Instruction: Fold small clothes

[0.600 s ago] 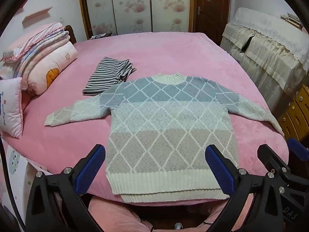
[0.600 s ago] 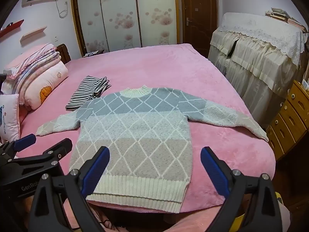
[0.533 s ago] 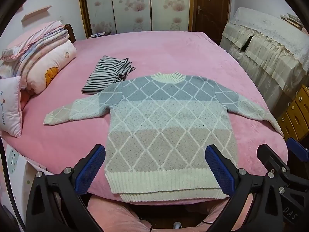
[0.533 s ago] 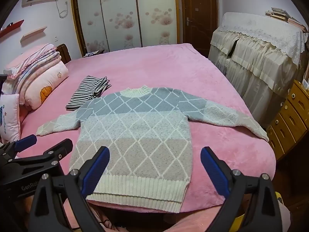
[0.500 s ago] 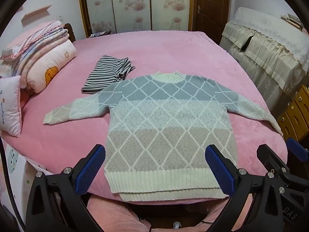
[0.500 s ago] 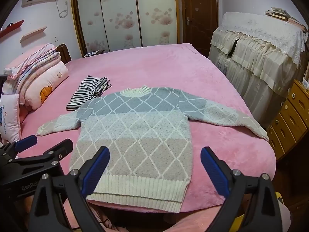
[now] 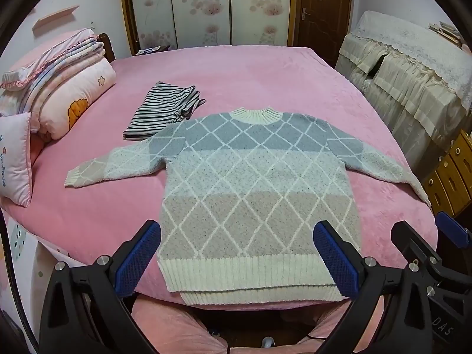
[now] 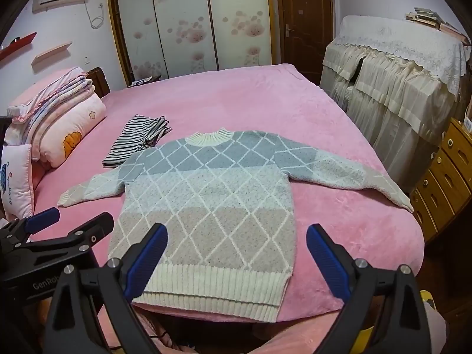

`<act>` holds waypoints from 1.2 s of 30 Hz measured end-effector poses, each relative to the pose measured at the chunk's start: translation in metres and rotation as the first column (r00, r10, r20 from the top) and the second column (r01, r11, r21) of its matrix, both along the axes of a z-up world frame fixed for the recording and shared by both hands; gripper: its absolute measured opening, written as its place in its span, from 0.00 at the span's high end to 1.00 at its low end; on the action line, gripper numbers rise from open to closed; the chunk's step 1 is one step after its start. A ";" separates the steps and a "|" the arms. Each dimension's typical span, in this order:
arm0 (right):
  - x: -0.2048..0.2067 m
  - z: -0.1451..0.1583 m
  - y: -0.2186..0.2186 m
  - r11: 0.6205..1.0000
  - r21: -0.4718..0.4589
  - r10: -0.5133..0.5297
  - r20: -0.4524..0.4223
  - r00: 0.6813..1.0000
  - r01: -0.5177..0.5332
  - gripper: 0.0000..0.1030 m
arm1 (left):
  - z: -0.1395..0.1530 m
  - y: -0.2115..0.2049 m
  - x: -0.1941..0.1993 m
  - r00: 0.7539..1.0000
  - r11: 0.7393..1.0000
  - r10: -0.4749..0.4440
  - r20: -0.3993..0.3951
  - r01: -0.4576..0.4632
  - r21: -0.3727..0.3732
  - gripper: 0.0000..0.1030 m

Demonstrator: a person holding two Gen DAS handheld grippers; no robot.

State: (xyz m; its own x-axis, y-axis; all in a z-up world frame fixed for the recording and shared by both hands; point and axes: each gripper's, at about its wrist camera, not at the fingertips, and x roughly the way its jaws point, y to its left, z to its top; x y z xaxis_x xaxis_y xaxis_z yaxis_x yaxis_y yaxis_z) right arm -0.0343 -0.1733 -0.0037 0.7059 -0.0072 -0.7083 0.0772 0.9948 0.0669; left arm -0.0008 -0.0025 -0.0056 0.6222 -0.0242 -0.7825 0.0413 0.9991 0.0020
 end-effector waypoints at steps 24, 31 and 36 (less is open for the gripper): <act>-0.001 -0.002 0.001 1.000 0.006 0.001 -0.004 1.000 -0.001 0.07 | -0.003 0.001 -0.001 1.000 1.000 0.000 -0.002 0.000 -0.005 0.00; -0.001 -0.001 0.000 1.000 0.006 0.001 -0.004 1.000 -0.001 0.07 | -0.002 0.002 0.000 1.000 1.000 -0.001 -0.003 0.001 -0.006 0.00; -0.004 -0.005 0.005 1.000 0.007 0.006 -0.001 1.000 -0.006 0.07 | -0.002 0.003 -0.001 1.000 1.000 0.000 -0.001 0.000 -0.003 0.00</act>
